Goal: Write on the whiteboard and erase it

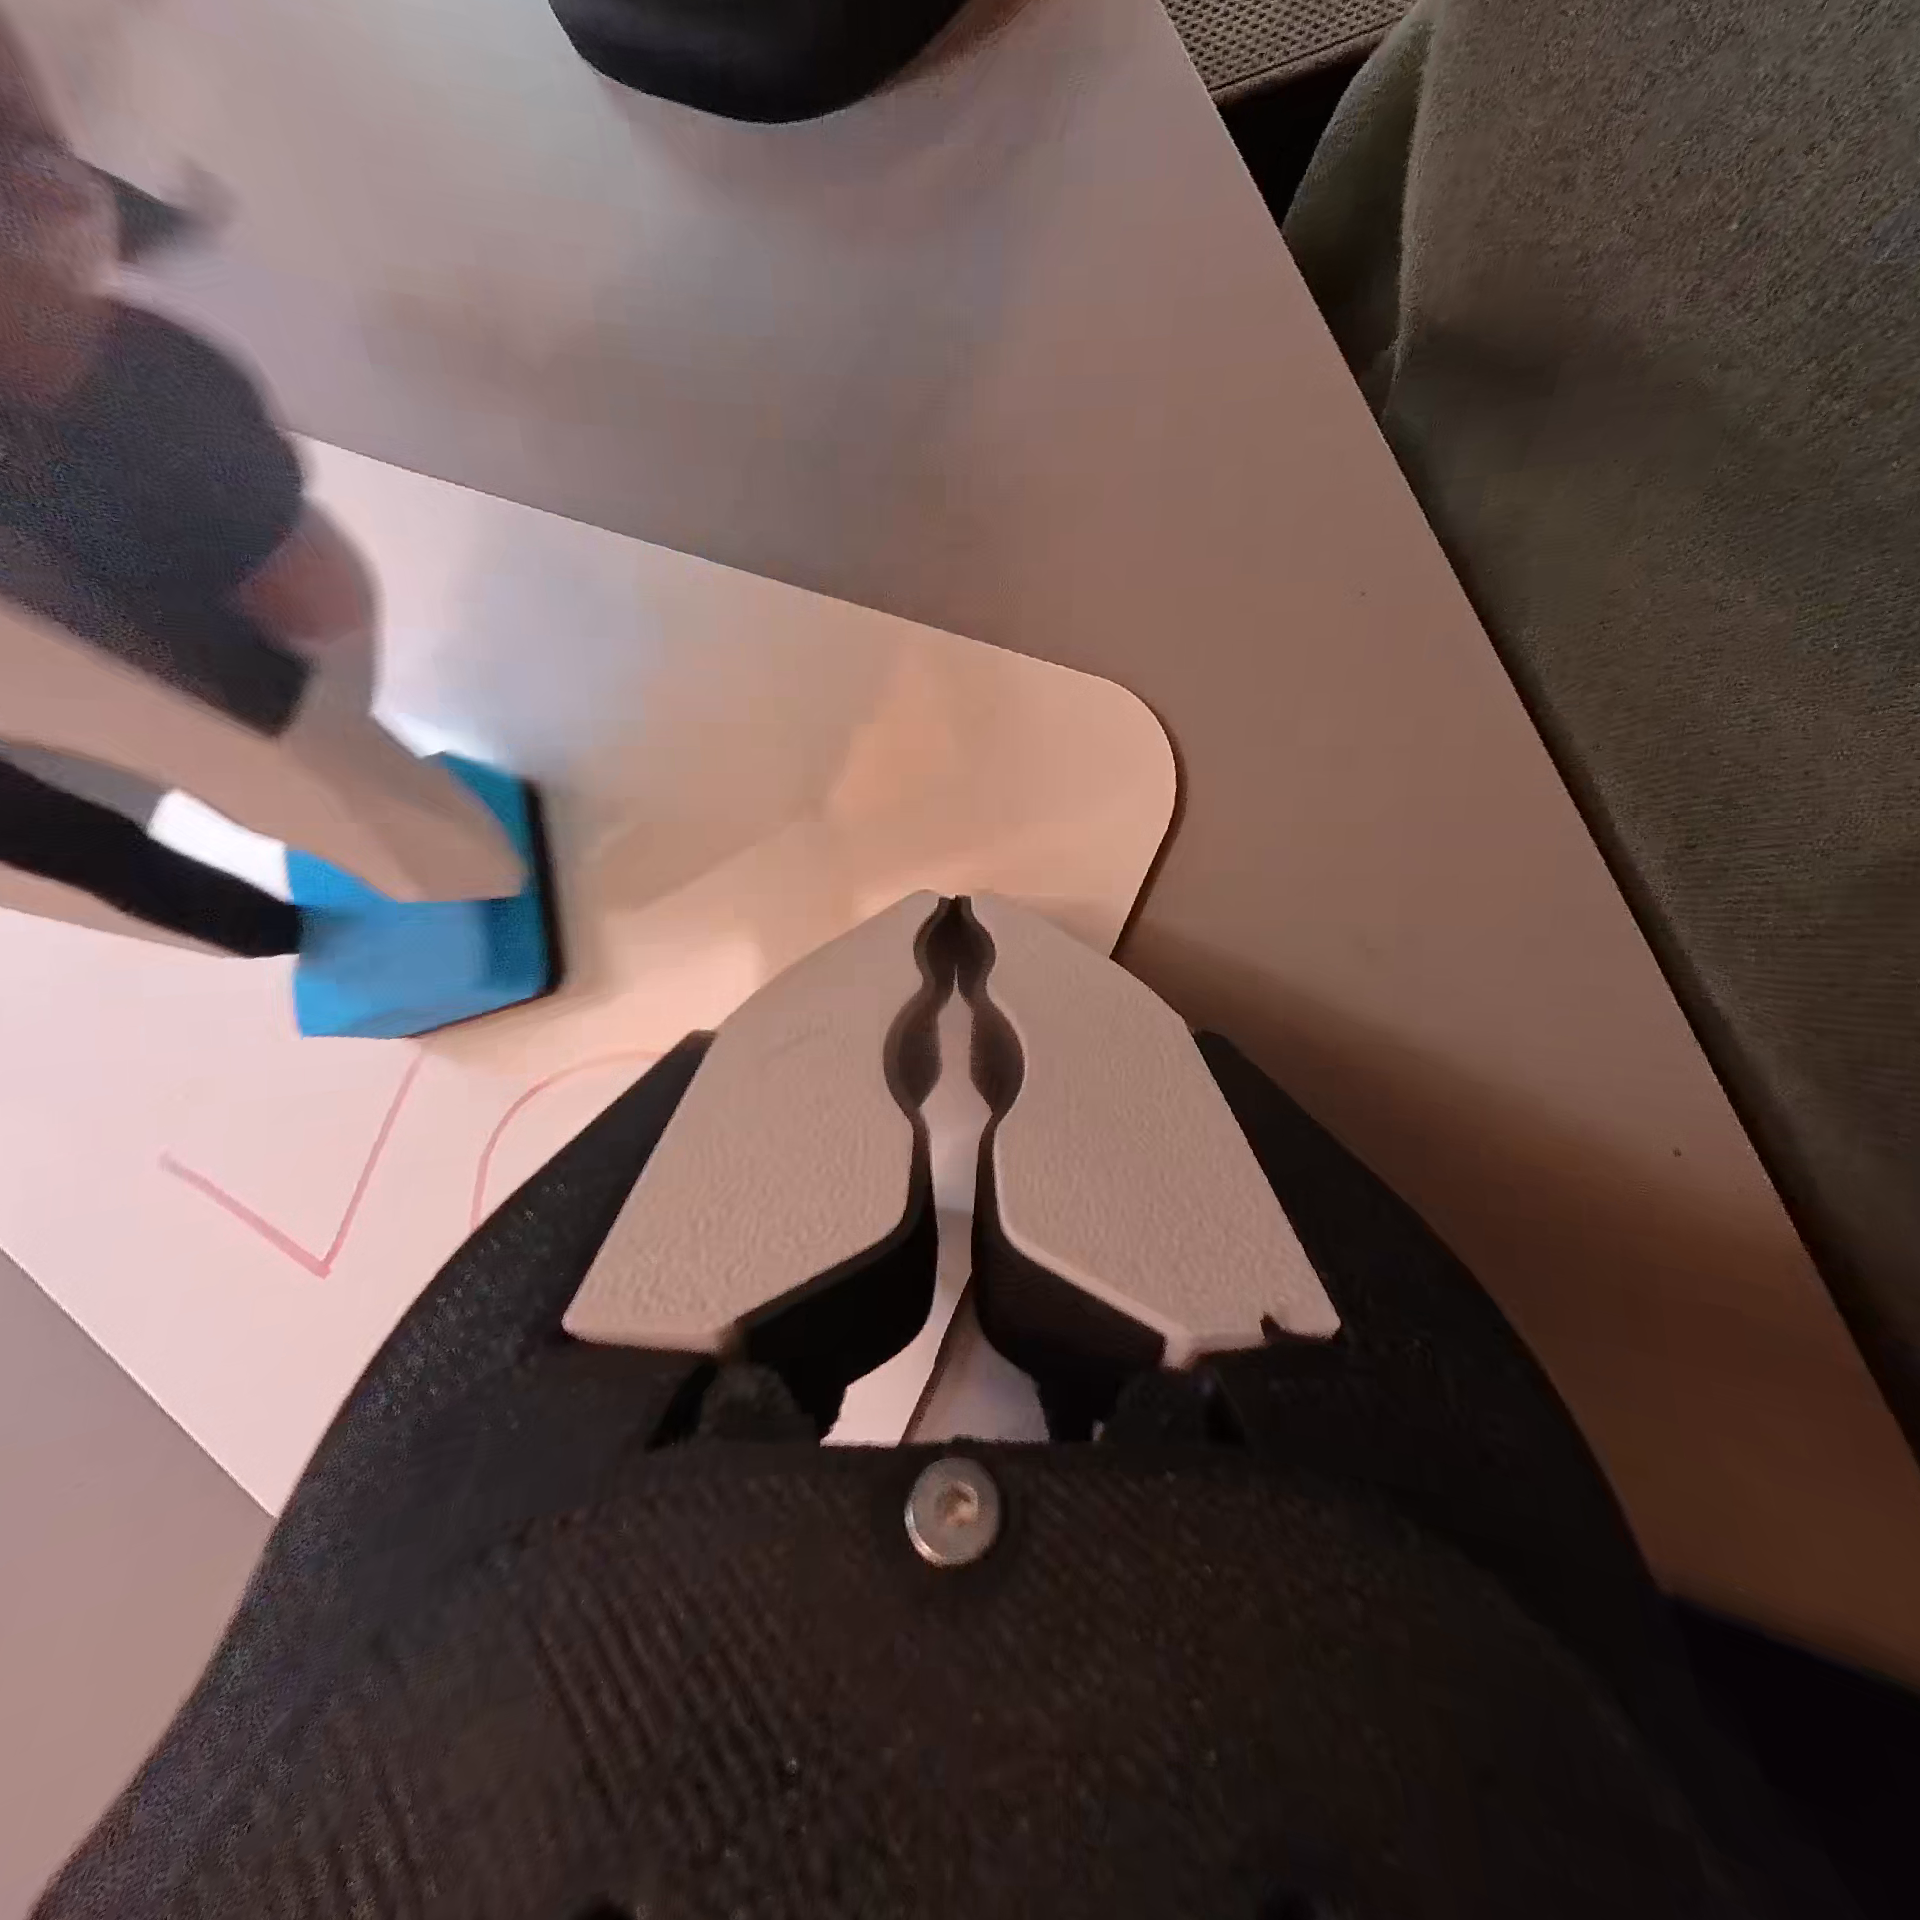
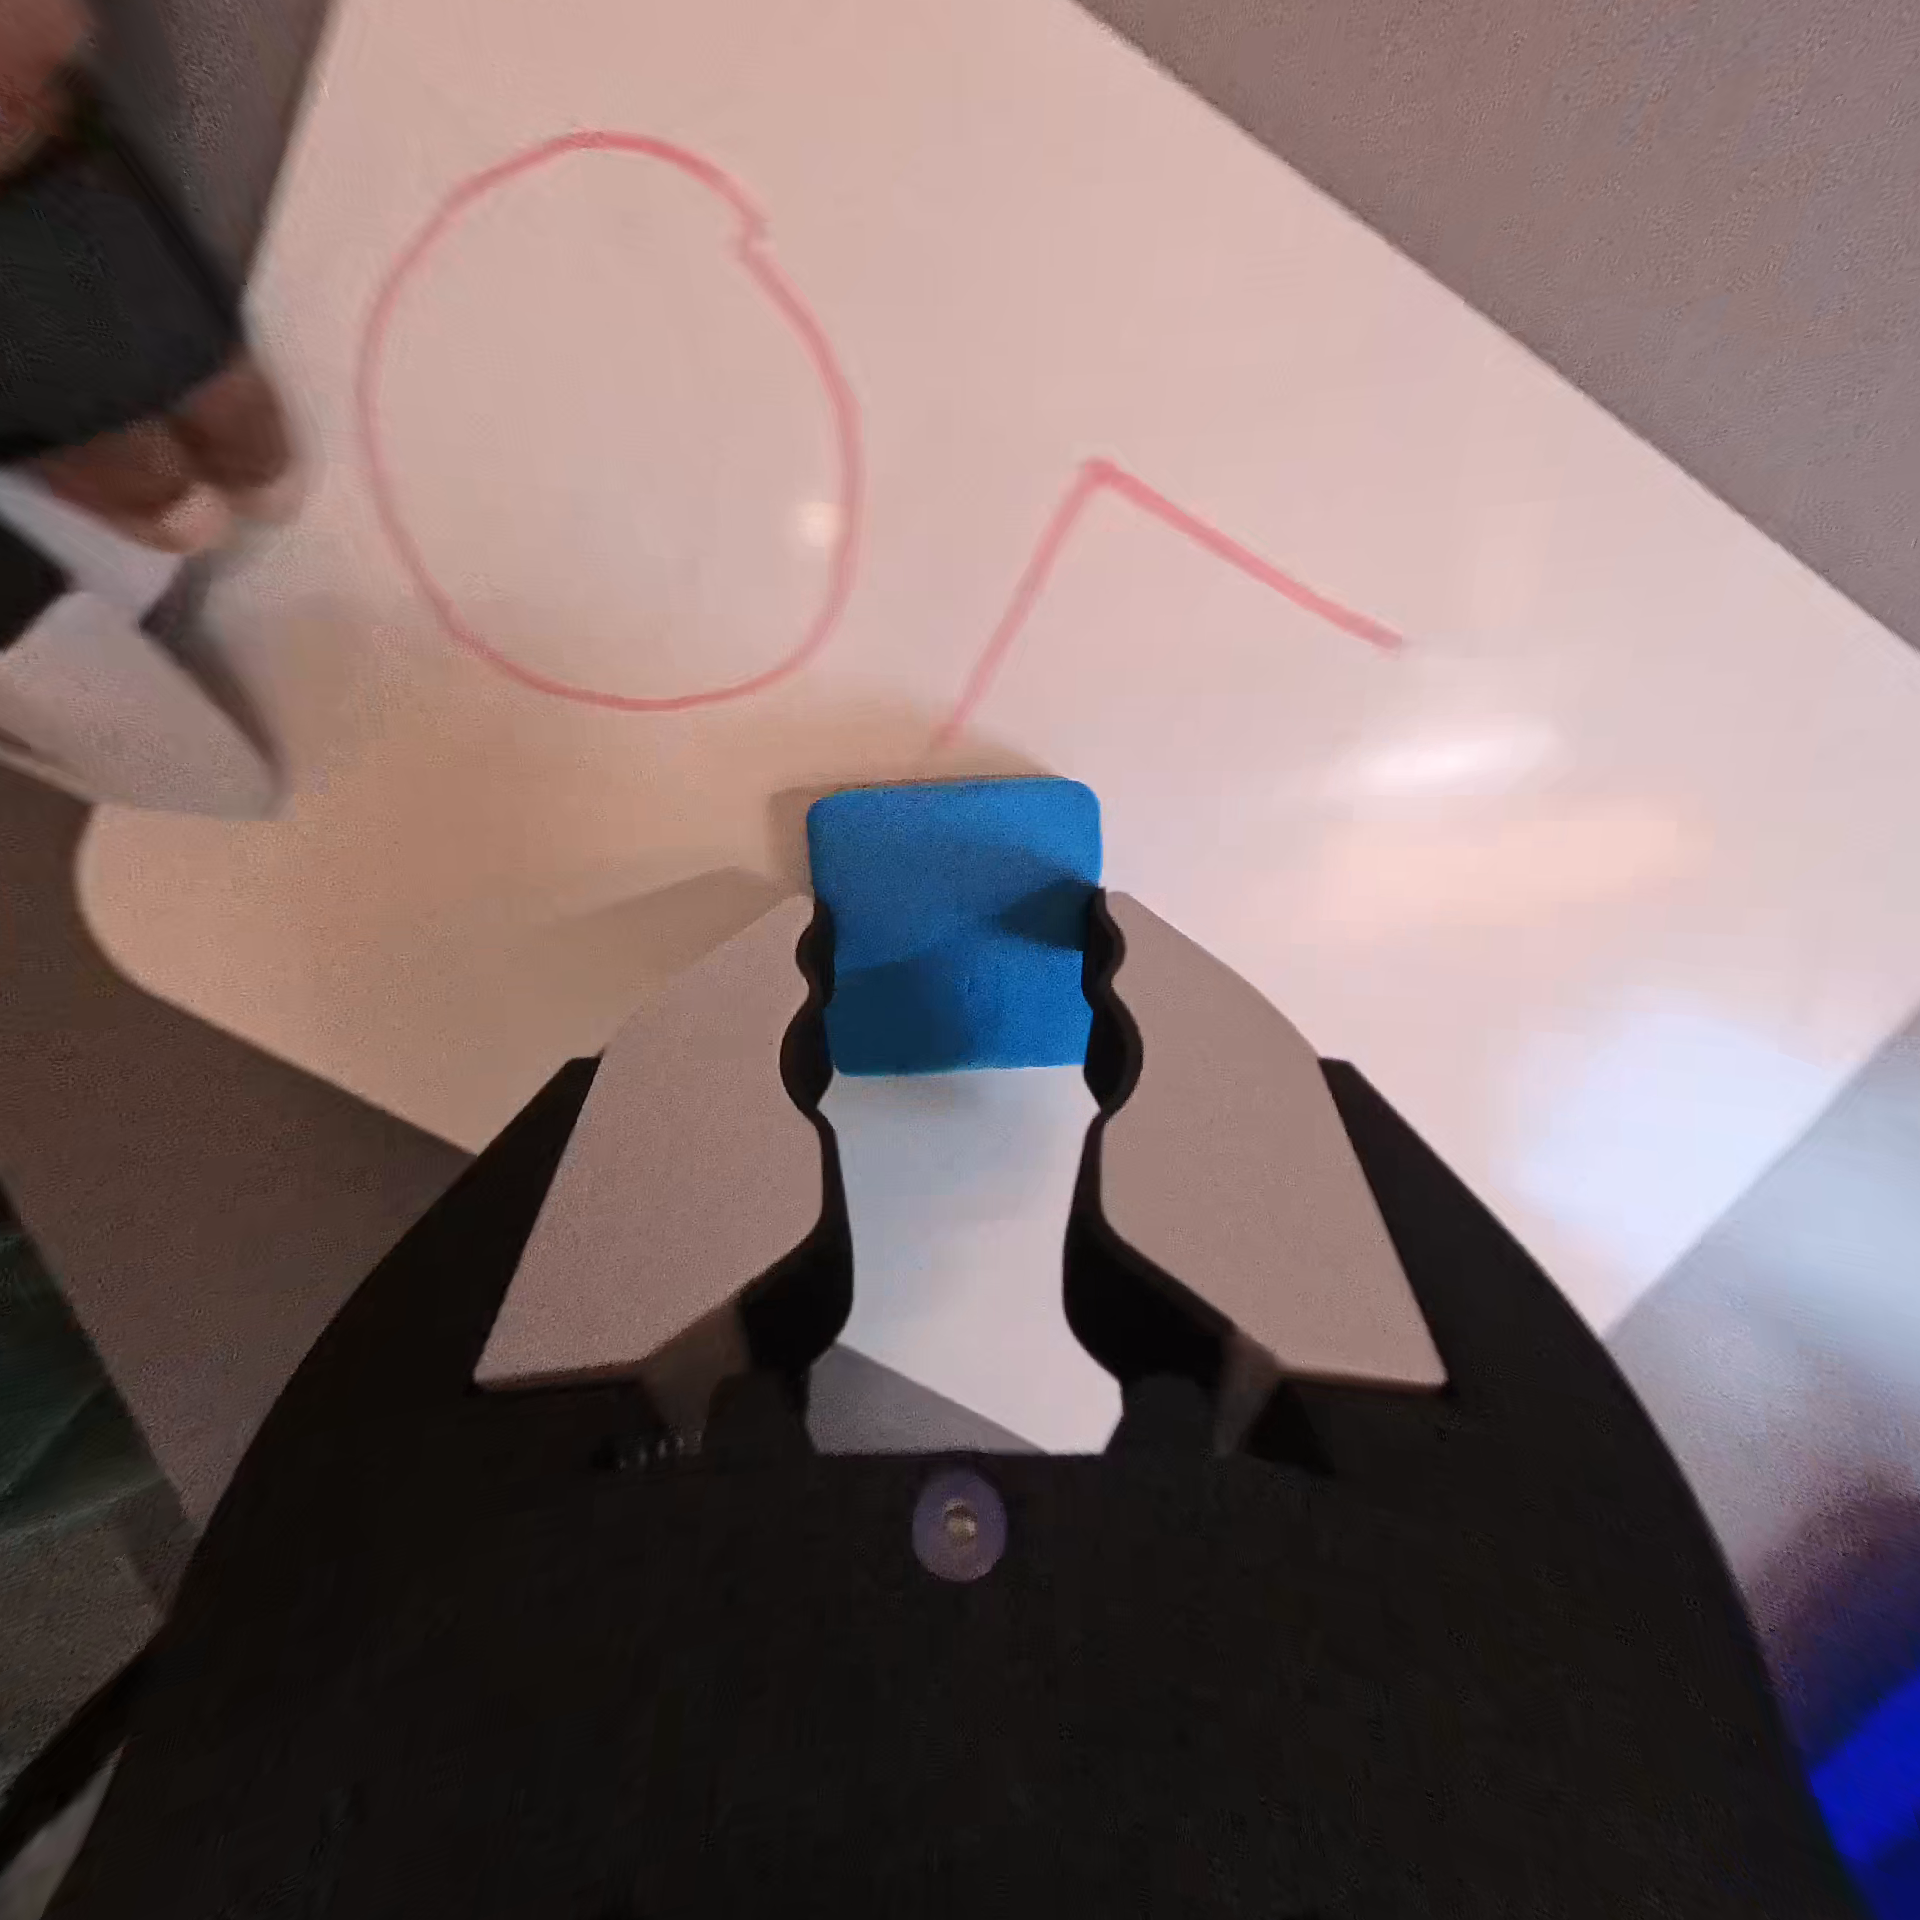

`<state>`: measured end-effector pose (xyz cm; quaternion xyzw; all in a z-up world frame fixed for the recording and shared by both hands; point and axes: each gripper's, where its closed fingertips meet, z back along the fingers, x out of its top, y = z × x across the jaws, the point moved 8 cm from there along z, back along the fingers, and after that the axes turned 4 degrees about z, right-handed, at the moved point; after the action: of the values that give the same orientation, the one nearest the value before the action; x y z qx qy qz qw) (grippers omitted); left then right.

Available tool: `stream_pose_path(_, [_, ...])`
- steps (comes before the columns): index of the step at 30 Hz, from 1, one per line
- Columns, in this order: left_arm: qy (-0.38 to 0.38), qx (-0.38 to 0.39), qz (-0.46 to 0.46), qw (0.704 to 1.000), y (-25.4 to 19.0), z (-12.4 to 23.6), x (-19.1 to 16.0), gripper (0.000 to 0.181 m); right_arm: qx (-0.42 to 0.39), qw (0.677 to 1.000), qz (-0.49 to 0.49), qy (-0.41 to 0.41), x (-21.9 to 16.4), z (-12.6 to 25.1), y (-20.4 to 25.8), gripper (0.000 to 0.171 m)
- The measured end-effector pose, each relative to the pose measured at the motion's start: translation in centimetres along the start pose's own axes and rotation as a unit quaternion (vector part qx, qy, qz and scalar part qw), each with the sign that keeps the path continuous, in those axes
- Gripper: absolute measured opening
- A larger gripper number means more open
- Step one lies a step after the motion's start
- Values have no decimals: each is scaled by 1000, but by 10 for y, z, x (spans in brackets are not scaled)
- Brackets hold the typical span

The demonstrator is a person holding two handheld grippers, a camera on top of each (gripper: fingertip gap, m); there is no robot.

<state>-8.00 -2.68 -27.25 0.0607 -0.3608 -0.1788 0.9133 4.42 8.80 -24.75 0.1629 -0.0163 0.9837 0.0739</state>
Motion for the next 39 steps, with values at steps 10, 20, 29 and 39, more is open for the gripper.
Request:
stream_pose_path(10, [-1, -2, 1, 1000, 2, -1, 1, 0, 4, 1000, -1, -11, 0, -1, 5, 47])
stream_pose_path(20, [-4, -1, -6, 1000, 1, -2, 1, 1, 17, 1000, 19, -18, 37, -14, -28, 47])
stream_pose_path(29, [-5, 0, -11, 1000, 1, -3, 3, 1, 14, 1000, 23, -2, 61, -22, -53, 47])
stream_pose_path(39, [-6, -1, -7, 1000, 1, -4, 3, 1, -7, 1000, -7, -14, 57, -22, -71, 47])
